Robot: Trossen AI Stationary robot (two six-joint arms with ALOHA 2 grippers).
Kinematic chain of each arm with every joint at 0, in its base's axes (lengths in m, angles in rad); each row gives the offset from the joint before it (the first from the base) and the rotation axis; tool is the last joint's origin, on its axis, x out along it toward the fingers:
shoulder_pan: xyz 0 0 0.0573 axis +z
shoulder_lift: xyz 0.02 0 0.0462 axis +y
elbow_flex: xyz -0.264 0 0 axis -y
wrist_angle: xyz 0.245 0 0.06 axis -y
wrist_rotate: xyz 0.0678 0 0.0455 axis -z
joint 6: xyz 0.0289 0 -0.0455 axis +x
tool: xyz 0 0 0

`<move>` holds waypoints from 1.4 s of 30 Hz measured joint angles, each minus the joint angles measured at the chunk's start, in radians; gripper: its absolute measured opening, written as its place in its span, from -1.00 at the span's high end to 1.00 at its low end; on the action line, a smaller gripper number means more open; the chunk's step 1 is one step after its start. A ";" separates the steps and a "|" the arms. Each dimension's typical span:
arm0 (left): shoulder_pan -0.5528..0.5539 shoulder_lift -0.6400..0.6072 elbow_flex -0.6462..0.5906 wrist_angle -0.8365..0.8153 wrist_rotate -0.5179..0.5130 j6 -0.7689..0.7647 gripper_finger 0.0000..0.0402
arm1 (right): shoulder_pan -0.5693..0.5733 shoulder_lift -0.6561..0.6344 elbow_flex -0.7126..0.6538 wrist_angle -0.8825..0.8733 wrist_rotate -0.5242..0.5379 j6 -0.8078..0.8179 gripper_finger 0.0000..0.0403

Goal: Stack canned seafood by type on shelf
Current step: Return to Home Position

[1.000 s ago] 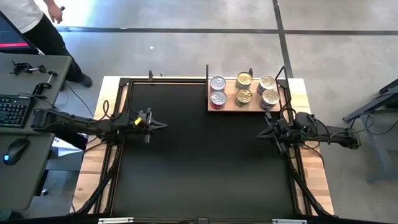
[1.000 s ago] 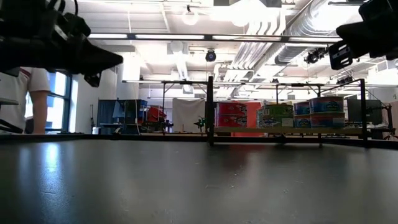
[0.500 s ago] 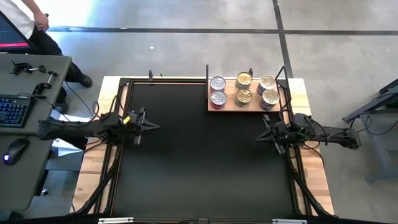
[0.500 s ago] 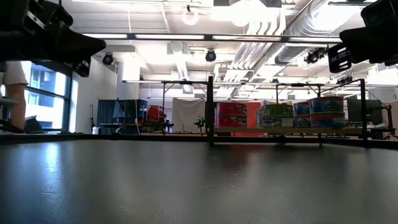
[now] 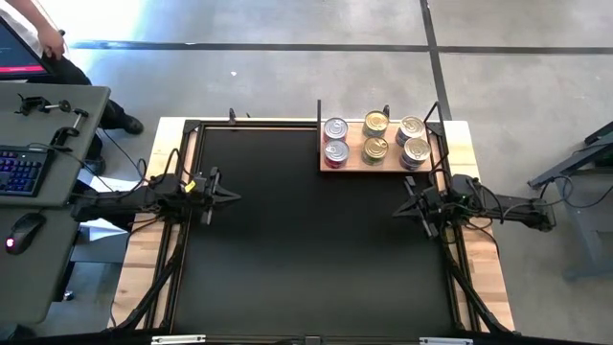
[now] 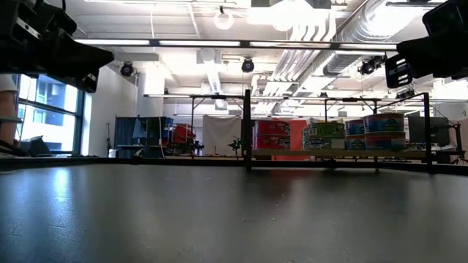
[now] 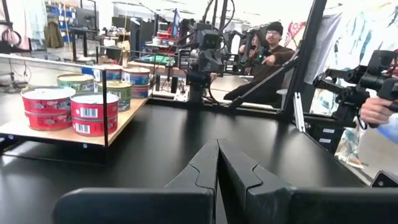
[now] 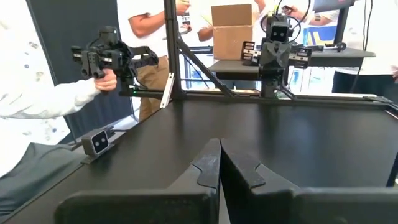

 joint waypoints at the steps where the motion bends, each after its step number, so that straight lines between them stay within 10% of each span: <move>1: 0.000 -0.001 0.000 0.000 0.000 0.008 1.00 | 0.000 0.000 0.000 0.000 0.000 0.007 1.00; 42: 0.000 0.005 0.001 -0.003 -0.005 0.069 1.00 | -0.007 0.006 0.000 -0.004 0.009 0.135 1.00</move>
